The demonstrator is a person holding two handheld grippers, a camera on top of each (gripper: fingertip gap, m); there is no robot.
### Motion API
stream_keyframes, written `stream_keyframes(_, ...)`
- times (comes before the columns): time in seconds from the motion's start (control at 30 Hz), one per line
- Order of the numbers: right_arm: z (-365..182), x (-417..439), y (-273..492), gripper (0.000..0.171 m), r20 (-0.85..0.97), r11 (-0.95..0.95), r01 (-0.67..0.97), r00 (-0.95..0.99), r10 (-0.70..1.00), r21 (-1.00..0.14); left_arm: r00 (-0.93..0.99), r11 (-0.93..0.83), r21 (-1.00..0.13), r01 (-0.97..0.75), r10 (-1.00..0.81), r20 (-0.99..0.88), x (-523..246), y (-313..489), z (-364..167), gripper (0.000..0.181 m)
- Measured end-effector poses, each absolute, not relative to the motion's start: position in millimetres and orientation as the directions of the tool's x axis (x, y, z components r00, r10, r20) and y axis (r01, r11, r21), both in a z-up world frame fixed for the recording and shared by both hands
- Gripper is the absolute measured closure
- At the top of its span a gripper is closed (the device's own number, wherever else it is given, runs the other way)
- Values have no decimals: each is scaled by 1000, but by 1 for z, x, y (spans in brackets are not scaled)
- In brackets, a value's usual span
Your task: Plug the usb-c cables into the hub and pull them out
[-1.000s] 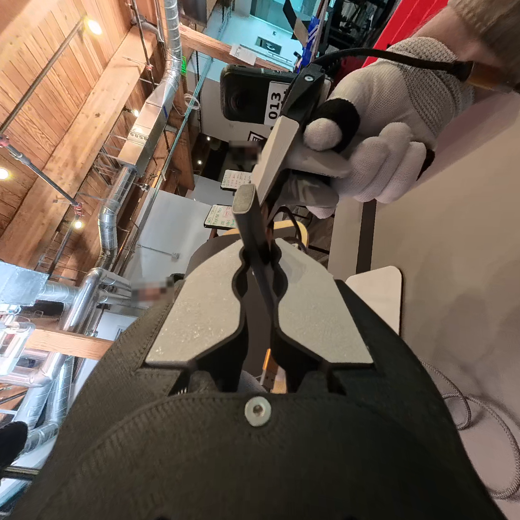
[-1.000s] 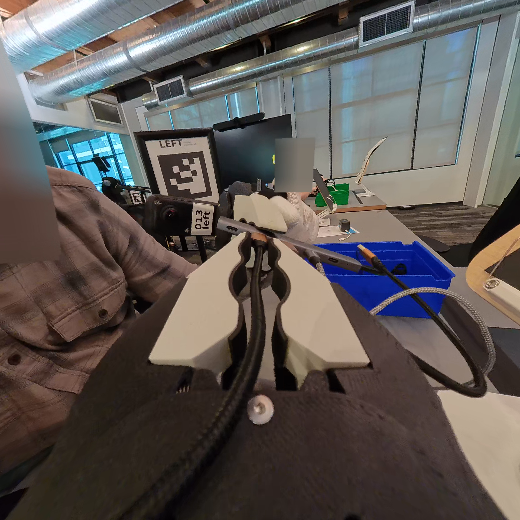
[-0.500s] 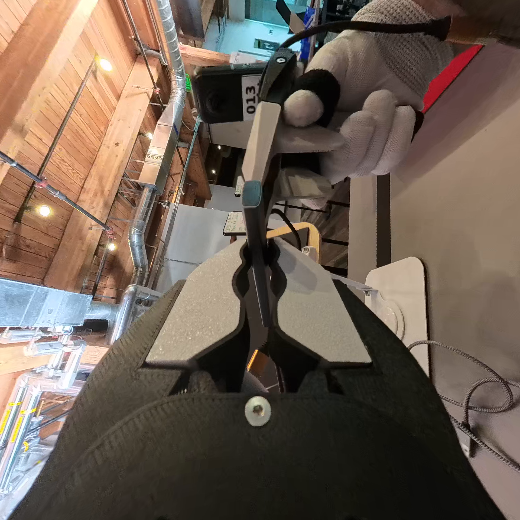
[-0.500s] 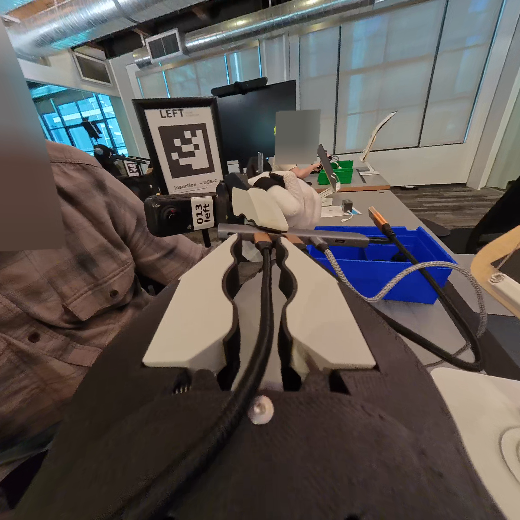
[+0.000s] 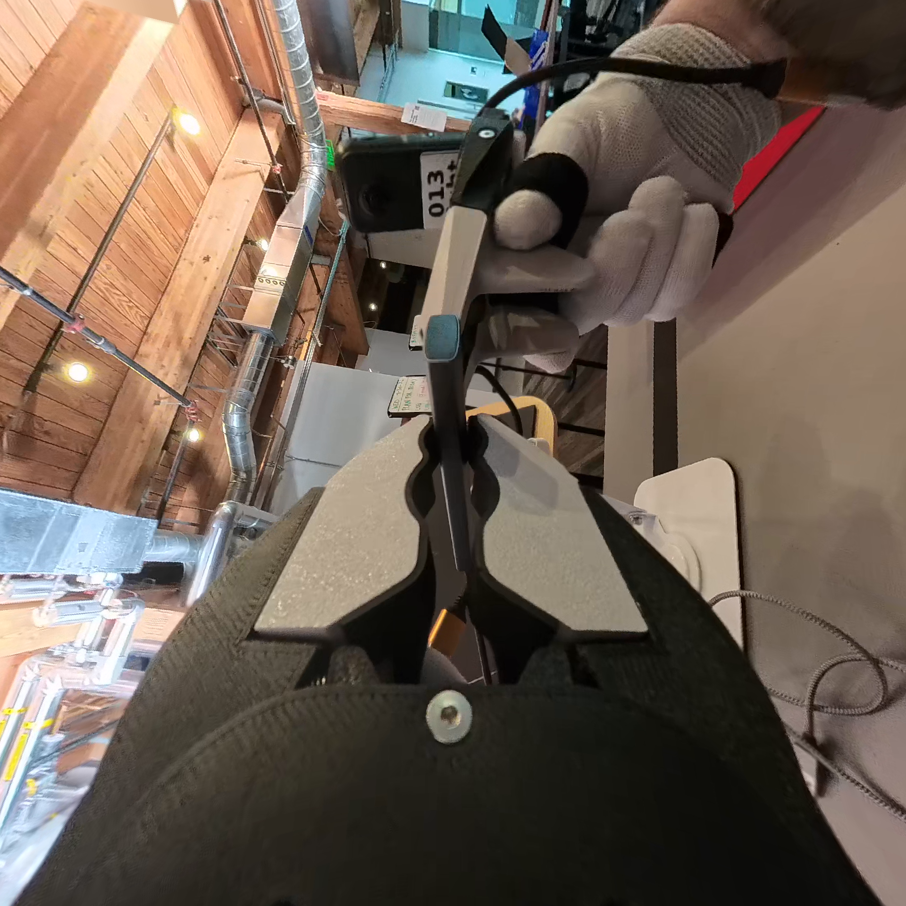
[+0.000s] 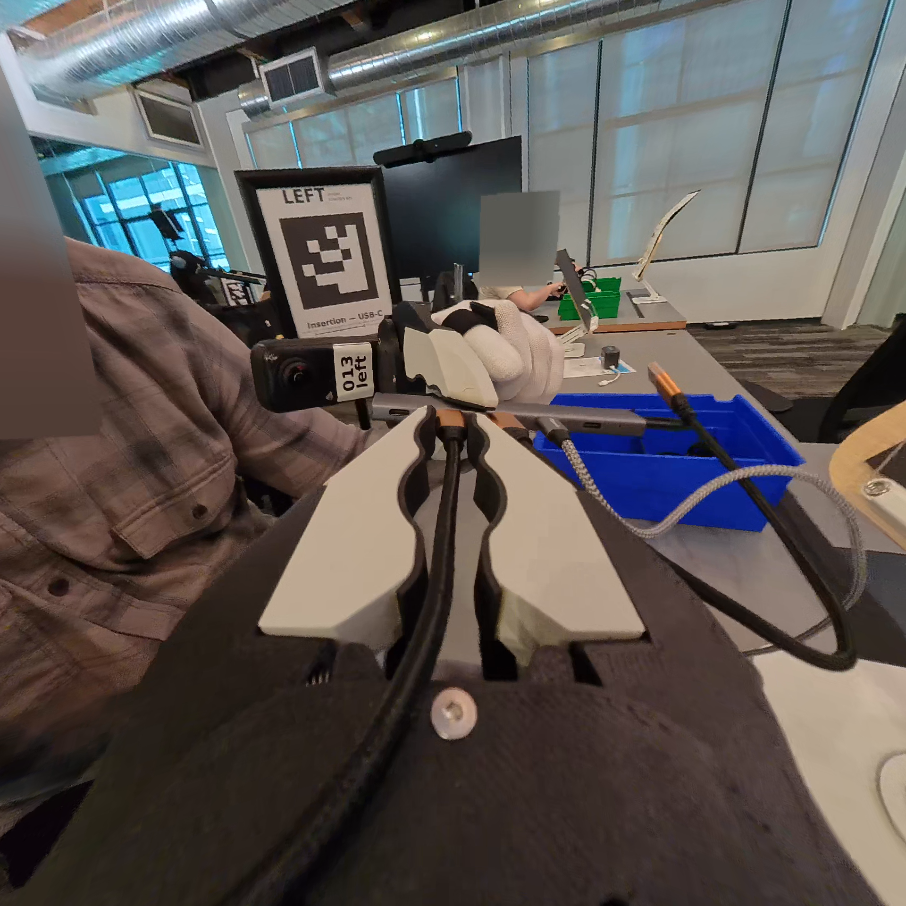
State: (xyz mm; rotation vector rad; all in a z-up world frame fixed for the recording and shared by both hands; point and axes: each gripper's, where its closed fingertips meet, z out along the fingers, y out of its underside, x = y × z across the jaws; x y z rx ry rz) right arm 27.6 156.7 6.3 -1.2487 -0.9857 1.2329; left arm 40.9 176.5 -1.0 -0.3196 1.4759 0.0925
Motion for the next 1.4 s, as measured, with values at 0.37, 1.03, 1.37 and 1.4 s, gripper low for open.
stream_keyframes(0.37,14,28,180,162,6,42,-112,305,952,-993,240,896,-392,-208,-341,-909,43,197,9,163)
stream_keyframes(1.03,7,26,206,152,171,52,213,590,789,-976,280,910,-260,-322,-171,-945,39,216,8,170)
stream_keyframes(1.37,3,22,192,157,-16,-64,87,467,884,-994,216,944,-152,-293,-89,-972,40,200,5,170)
stream_keyframes(1.4,4,22,192,160,-42,-78,61,451,892,-995,216,946,-140,-294,-77,-973,40,199,5,170)
